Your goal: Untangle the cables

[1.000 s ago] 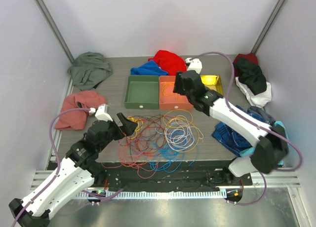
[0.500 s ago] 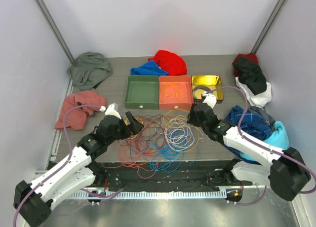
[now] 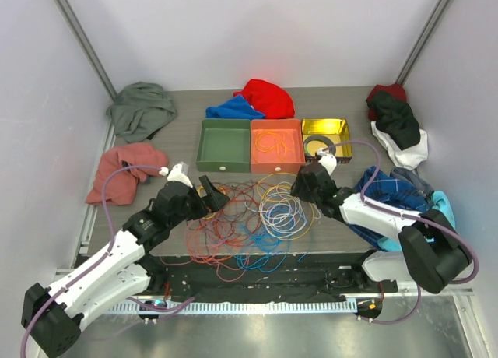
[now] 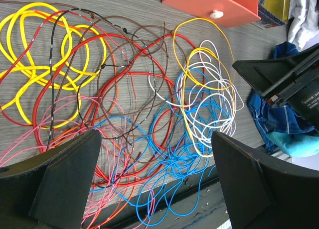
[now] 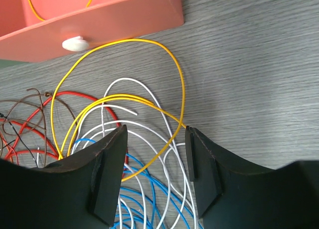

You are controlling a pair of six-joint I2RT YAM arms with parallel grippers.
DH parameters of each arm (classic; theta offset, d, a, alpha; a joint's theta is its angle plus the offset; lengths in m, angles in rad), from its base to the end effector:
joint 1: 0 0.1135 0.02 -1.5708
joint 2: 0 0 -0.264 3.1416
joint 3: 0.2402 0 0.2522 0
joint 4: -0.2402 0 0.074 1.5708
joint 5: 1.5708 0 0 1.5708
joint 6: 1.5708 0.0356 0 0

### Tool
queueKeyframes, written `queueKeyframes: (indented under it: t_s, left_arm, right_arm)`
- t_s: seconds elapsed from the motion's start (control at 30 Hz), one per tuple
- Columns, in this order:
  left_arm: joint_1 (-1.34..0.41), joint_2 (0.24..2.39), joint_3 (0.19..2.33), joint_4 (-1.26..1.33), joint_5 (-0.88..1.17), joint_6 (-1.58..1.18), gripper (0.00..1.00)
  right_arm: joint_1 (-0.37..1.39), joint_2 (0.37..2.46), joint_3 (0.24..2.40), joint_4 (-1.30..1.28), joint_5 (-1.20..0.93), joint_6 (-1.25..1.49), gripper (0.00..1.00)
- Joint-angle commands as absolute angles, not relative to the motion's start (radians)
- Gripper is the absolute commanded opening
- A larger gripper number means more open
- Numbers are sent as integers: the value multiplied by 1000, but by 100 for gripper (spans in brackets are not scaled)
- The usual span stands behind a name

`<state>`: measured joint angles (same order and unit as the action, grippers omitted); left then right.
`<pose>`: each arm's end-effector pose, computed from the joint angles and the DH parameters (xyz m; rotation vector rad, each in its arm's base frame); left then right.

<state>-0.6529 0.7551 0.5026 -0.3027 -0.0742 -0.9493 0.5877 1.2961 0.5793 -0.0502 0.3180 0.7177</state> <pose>0.1390 -0.1030 0.2336 -0.3781 2.2180 -0.8408 0.2143 0.1294 0.1771 0.3063 2.2887 0.3012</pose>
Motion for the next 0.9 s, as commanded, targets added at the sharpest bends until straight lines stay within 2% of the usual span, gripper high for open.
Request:
queueKeyframes:
  t_s: [0.0, 0.13, 0.23, 0.27, 0.3, 0.37, 0.5, 0.67, 0.87]
  left_arm:
    - [-657, 765, 503, -255, -64, -954, 98]
    - [-657, 779, 508, -250, -60, -953, 98]
    - [-657, 781, 509, -250, -61, -953, 98]
    - [-657, 779, 509, -250, -63, -953, 98]
    - [-657, 779, 509, -250, -63, -953, 98]
    - [-657, 778, 509, -250, -66, -953, 98]
    - [-657, 773, 509, -250, -67, -954, 98]
    - [-658, 769, 512, -245, -66, -959, 98]
    - [-660, 715, 520, -252, -77, -951, 98]
  right_arm:
    - [571, 1319, 560, 57, 293, 753, 56]
    - [563, 1368, 563, 75, 276, 756, 48]
    - [560, 1378, 552, 112, 268, 759, 35]
    - [560, 1378, 548, 124, 267, 759, 27]
    - [560, 1371, 548, 124, 265, 756, 23]
    - [560, 1342, 545, 124, 281, 753, 12]
    - [566, 1192, 538, 112, 304, 736, 3]
    - [615, 982, 699, -26, 322, 644, 1]
    - [684, 946, 1041, -176, 304, 507, 1]
